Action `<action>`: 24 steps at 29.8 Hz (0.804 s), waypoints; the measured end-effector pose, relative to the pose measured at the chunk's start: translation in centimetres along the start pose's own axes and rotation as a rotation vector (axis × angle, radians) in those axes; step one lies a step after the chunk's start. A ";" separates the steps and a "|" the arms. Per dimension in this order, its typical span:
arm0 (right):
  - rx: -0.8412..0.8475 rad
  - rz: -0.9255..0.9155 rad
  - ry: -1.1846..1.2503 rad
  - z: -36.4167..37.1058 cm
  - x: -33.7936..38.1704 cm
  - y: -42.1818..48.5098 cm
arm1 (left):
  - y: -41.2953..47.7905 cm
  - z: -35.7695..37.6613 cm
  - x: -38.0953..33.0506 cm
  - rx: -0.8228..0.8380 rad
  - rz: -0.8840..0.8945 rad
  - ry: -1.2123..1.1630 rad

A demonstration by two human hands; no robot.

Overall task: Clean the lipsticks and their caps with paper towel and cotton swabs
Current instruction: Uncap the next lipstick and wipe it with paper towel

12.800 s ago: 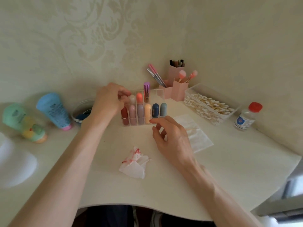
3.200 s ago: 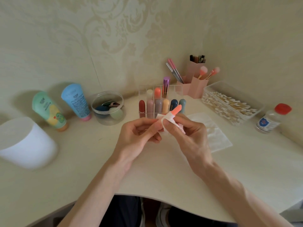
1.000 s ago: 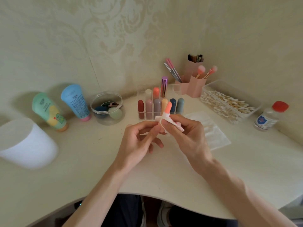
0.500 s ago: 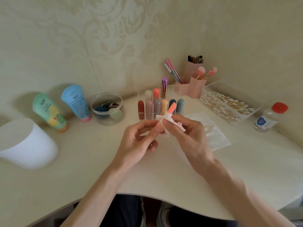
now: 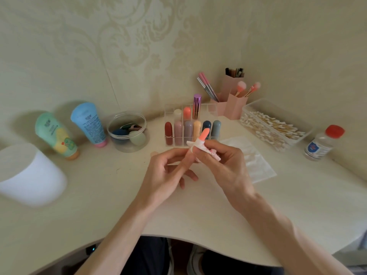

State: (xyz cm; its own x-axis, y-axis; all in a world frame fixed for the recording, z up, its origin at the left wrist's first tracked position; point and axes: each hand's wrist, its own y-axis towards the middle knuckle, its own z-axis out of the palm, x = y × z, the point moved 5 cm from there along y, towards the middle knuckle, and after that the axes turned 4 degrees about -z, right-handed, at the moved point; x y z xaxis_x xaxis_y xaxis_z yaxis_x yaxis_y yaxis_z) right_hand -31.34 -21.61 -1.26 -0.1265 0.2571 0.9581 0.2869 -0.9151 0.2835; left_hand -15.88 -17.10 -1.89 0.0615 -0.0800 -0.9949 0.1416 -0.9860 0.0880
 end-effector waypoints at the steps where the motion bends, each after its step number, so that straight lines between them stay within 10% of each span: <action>1: -0.005 -0.003 0.006 0.0 0.0 0.0 | 0.0 0.0 0.0 0.013 0.003 -0.011; 24: -0.003 0.048 -0.124 -0.3 -0.7 0.1 | -0.3 -0.9 -0.1 -0.227 0.118 0.196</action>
State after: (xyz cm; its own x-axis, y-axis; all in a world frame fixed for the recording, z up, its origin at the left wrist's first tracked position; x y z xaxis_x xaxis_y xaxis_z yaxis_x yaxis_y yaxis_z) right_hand -31.46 -21.99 -1.87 0.0055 0.2496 0.9683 0.2873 -0.9279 0.2376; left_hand -15.01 -16.64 -1.74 0.2764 -0.1405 -0.9507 0.3376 -0.9120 0.2330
